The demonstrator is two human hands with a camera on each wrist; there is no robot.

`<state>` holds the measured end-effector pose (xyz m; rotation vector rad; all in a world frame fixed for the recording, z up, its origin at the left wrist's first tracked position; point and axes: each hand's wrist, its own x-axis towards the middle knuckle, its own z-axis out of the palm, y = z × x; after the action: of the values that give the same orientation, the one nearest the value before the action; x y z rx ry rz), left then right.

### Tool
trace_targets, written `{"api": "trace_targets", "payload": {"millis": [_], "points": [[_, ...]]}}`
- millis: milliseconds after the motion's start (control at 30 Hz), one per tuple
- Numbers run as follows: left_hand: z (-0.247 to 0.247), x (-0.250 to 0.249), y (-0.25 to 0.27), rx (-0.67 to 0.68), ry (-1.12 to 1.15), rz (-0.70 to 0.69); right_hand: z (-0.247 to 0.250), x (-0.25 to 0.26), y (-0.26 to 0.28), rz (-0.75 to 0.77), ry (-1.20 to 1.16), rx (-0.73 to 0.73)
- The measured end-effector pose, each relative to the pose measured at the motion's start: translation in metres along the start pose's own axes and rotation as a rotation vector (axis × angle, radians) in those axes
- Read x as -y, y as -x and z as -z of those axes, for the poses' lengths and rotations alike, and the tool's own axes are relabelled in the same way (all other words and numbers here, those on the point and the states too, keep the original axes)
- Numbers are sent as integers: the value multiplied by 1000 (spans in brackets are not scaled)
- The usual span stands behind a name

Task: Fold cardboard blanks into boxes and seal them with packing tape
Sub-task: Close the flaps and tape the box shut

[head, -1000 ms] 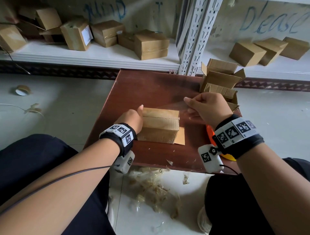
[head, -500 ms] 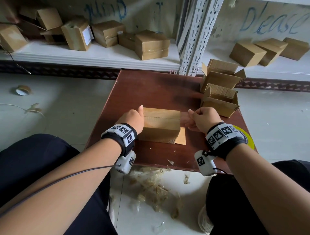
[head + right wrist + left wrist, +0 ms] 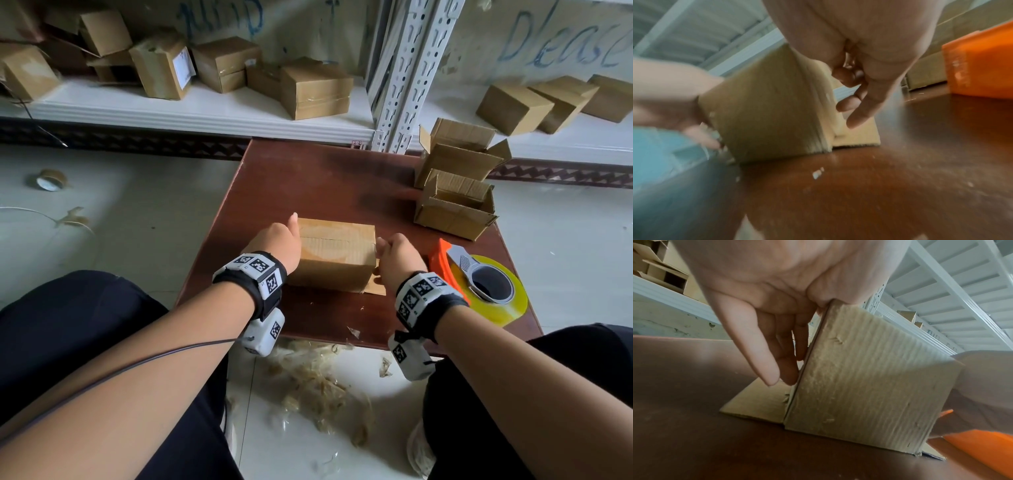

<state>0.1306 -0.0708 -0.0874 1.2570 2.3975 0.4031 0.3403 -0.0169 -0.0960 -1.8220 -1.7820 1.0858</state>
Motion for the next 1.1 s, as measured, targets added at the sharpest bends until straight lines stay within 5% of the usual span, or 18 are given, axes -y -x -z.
{"api": "trace_targets", "payload": {"millis": [133,533,767,1100], "points": [[-1,-2,0,-2,32,-6,-4,3,4,24,159,46],[-7,-1,-4,11,88,-9,-6,3,-2,-21,39,95],[-4,-2,-1,22,113,16,-9,-6,-18,-38,162,176],[-1,-3,1,39,136,35,-1,4,-1,1,132,-61]]}}
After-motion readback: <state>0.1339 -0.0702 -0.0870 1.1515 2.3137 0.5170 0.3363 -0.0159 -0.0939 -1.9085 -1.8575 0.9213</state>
